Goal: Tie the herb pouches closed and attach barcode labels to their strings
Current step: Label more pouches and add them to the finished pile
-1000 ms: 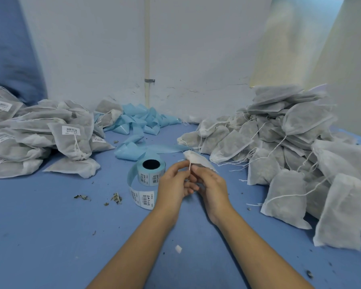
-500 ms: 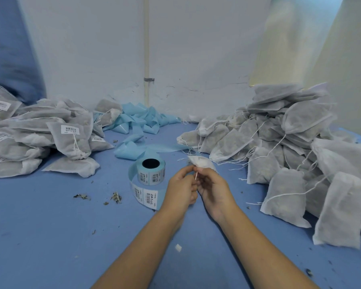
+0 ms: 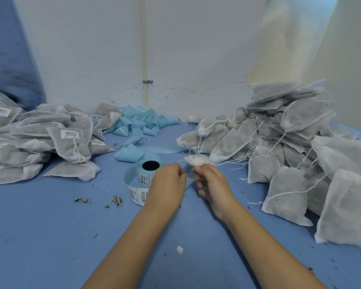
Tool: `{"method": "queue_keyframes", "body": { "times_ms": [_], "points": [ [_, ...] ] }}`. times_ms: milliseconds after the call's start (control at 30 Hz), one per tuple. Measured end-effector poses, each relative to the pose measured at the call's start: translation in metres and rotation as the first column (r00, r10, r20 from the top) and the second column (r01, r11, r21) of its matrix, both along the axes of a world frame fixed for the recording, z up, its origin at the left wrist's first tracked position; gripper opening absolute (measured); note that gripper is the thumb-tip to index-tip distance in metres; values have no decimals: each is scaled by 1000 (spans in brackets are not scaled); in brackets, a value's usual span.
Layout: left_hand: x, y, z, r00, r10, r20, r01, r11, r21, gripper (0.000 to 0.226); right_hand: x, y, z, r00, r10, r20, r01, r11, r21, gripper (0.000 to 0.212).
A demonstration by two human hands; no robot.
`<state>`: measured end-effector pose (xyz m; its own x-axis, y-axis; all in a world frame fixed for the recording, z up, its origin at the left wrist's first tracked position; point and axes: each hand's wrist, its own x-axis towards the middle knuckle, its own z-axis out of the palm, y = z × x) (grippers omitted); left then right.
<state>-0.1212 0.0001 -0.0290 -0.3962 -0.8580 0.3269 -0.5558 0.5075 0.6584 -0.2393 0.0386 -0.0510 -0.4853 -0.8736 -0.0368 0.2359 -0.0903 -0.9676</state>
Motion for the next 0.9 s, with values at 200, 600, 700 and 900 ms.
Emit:
{"method": "queue_keyframes", "body": {
  "times_ms": [200,600,700,900],
  "points": [
    [2,6,4,973,28,230,13,984,-176,20,11,2,-2,646,-165,-745,168,983,-72,25],
    [6,-4,1,998,-51,-48,44,990,-135,12,22,11,0,-106,-273,-956,210,934,-290,54],
    [7,-5,0,994,-39,-102,31,996,-79,11,21,10,-2,-49,-263,-963,177,947,-268,61],
    [8,-4,-4,997,-10,70,31,952,-305,18,20,11,-2,-4,-286,-958,168,944,-283,50]
  ]
}}
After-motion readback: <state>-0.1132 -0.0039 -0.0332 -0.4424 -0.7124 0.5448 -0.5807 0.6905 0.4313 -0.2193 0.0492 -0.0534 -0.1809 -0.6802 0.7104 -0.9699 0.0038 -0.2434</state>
